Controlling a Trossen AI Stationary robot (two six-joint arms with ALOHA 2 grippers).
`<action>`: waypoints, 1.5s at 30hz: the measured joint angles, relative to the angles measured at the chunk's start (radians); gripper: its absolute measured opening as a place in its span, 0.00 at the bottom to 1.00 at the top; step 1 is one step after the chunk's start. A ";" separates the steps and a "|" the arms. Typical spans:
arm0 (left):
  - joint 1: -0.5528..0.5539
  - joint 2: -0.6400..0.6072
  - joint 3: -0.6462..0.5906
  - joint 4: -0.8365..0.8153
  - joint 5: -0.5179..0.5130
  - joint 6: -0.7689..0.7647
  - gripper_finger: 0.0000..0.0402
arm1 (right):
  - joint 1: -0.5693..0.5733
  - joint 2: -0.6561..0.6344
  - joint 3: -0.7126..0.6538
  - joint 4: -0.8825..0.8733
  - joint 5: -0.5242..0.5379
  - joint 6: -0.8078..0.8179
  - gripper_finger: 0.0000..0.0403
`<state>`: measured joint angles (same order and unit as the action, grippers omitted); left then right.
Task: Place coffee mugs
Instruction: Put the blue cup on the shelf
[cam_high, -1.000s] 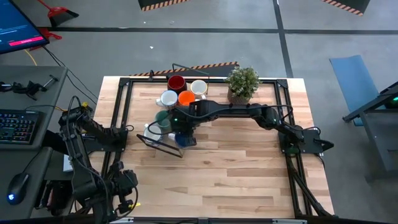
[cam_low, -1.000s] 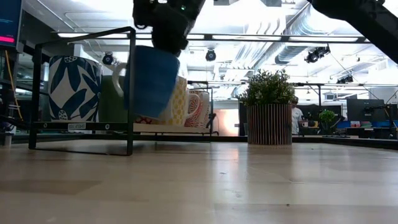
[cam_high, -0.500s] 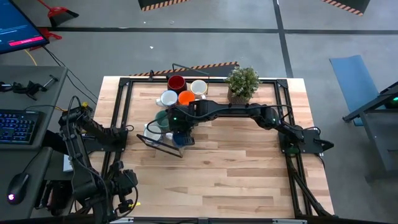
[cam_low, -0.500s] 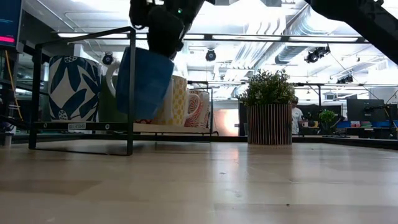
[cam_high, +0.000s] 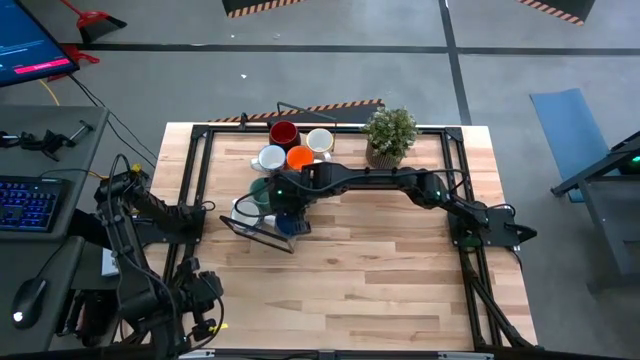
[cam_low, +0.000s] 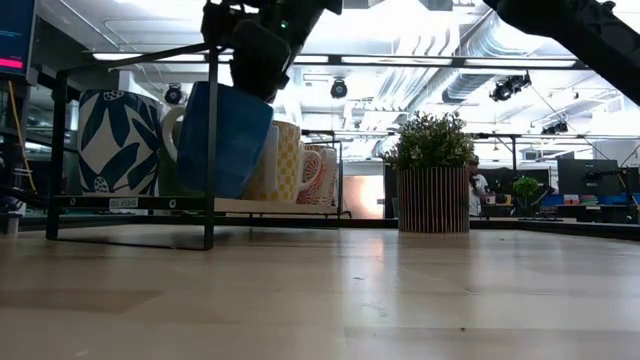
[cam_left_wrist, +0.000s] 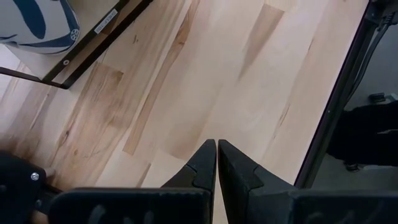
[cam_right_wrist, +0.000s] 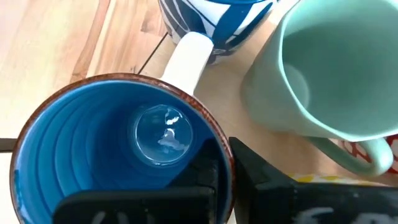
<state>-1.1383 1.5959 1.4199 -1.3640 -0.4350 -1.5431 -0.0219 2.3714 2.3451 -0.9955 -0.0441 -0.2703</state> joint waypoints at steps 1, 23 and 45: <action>0.000 0.000 0.000 0.000 0.000 0.000 0.02 | 0.000 0.000 0.000 0.001 0.000 0.000 0.00; 0.000 0.000 0.000 -0.001 -0.005 0.000 0.02 | -0.037 0.001 0.000 -0.017 -0.073 0.001 0.00; 0.000 0.000 0.000 -0.001 -0.007 0.000 0.02 | -0.037 0.001 0.000 0.021 -0.031 0.007 0.21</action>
<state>-1.1385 1.5959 1.4199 -1.3647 -0.4423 -1.5436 -0.0593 2.3722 2.3447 -0.9743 -0.0750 -0.2634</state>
